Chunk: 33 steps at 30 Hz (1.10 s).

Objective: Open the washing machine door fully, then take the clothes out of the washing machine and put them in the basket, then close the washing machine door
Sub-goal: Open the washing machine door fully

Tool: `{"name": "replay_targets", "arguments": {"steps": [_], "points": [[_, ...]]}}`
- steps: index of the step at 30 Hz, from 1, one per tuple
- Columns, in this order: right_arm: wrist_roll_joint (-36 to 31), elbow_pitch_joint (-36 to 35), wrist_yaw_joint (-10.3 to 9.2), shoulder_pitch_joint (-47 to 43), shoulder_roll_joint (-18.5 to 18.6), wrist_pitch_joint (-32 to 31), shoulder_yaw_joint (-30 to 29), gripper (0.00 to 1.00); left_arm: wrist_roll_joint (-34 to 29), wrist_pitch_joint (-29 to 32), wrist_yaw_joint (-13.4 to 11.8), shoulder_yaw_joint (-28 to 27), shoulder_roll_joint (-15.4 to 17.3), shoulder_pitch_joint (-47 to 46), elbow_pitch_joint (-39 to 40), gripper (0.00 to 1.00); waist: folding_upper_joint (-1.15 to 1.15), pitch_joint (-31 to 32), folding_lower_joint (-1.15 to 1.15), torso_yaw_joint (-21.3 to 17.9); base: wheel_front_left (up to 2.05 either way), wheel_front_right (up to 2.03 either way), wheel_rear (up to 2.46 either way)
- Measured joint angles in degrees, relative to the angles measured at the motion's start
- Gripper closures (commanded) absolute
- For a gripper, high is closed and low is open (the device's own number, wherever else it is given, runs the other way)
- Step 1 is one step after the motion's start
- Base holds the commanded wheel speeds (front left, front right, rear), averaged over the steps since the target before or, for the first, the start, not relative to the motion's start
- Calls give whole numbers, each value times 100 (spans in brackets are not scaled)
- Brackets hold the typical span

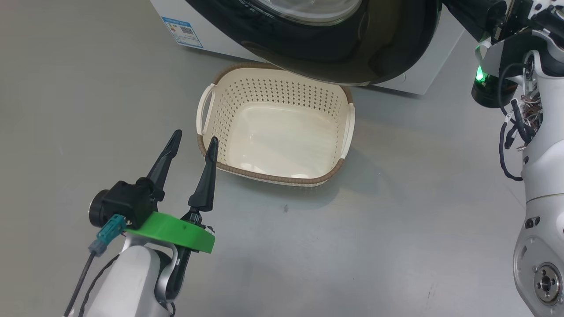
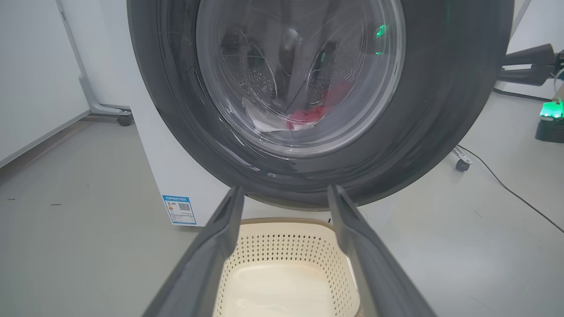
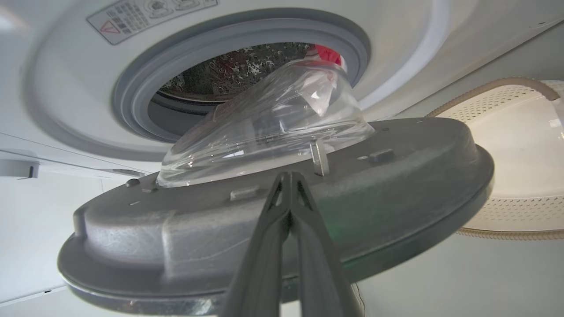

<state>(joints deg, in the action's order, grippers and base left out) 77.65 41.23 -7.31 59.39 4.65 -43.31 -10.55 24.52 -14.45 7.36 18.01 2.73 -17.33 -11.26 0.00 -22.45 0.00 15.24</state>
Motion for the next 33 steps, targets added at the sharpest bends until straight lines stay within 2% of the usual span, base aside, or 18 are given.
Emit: {"name": "replay_targets", "arguments": {"steps": [27, 30, 33], "points": [[108, -40, 1, -260, -26, -246, 152, 100, -101, 0, 0, -42, 18, 158, 55, 0, 0, 213, 0, -145, 0, 0, 0], [108, -136, 32, -323, -64, -155, 141, 100, -118, 0, 0, -65, 18, 185, 51, 0, 0, 261, 0, -156, 0, 0, 0], [77, -247, 231, -410, -87, -54, 172, 100, -142, 0, 0, -100, 18, 263, 34, 0, 0, 329, 0, -175, 0, 0, 0]]}}
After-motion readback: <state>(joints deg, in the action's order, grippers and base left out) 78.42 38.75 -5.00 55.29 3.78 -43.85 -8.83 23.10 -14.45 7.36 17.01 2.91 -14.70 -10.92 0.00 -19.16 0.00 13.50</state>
